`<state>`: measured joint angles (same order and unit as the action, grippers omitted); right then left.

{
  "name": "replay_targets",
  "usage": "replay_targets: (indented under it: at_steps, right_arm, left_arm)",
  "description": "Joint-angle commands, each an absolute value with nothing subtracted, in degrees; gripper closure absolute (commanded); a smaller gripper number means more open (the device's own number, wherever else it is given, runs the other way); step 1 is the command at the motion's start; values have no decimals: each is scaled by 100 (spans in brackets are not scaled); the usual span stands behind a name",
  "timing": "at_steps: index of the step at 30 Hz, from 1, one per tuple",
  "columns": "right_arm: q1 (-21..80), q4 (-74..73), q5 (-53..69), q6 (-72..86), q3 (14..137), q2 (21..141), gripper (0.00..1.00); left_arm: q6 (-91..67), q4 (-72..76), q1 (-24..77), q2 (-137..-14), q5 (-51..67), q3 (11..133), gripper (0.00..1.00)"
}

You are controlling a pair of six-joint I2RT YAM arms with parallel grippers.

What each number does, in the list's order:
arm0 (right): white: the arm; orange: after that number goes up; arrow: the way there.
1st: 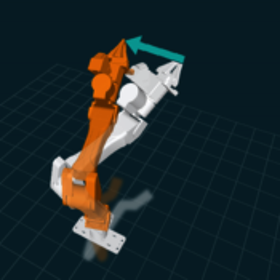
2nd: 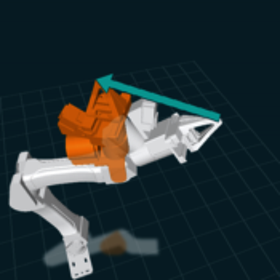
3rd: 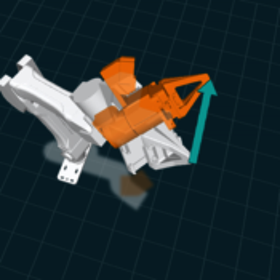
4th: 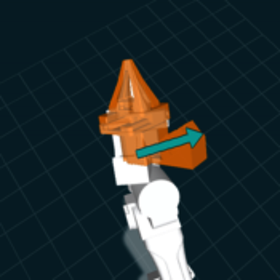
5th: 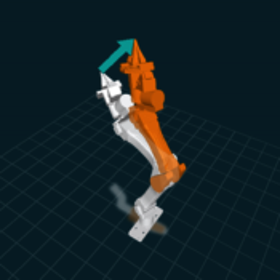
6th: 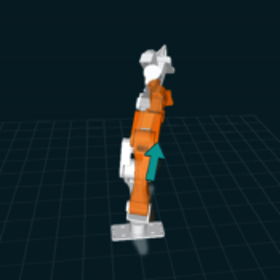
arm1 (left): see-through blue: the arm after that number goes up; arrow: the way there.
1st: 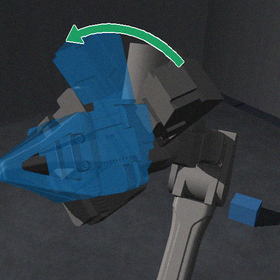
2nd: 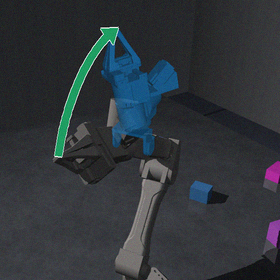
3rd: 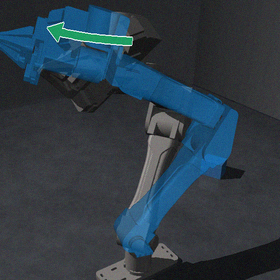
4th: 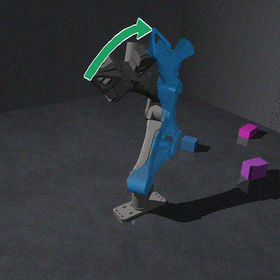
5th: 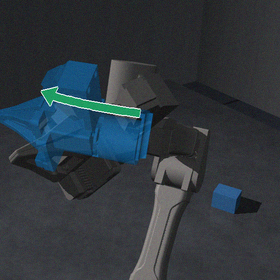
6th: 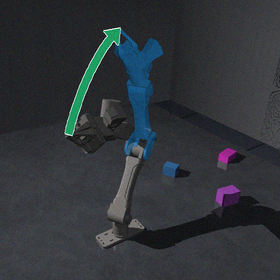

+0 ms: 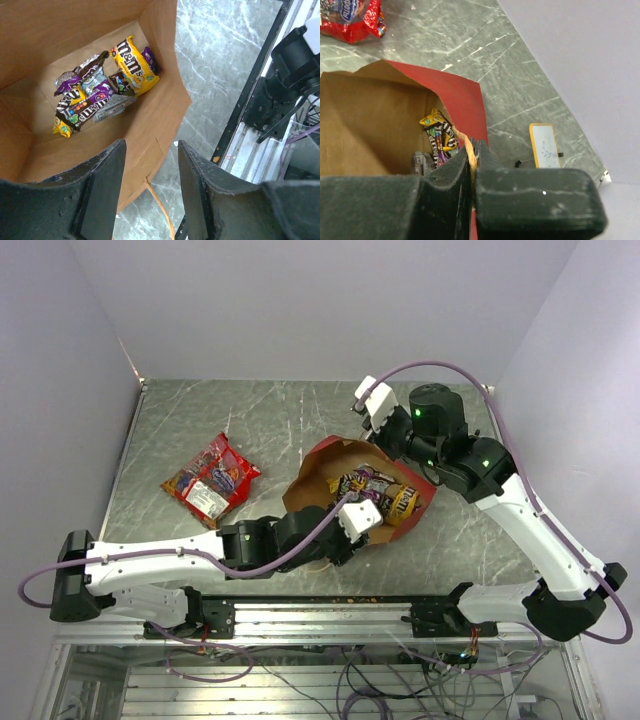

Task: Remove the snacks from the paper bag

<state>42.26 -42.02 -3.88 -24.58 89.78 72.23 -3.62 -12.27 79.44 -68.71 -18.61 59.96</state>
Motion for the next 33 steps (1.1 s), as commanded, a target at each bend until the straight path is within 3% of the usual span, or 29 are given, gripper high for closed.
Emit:
replay_targets:
  at_steps: [1,17,24,33]
  right_arm:
    - [4296,-3850,-246,-1998,8873,7024,100]
    - [4353,-3818,-287,-1964,8831,6812,100]
    - [4353,-3925,-280,-2039,9003,6874,100]
    - [4351,-3928,-369,-2137,9019,6840,100]
  left_arm:
    - [-66,-937,7907,-7088,-1750,5805,44]
    - [850,97,7176,-8605,-1195,5747,52]
    - [1325,349,7137,-9200,-1579,5910,40]
    - [1623,231,7106,-9974,-1371,6362,37]
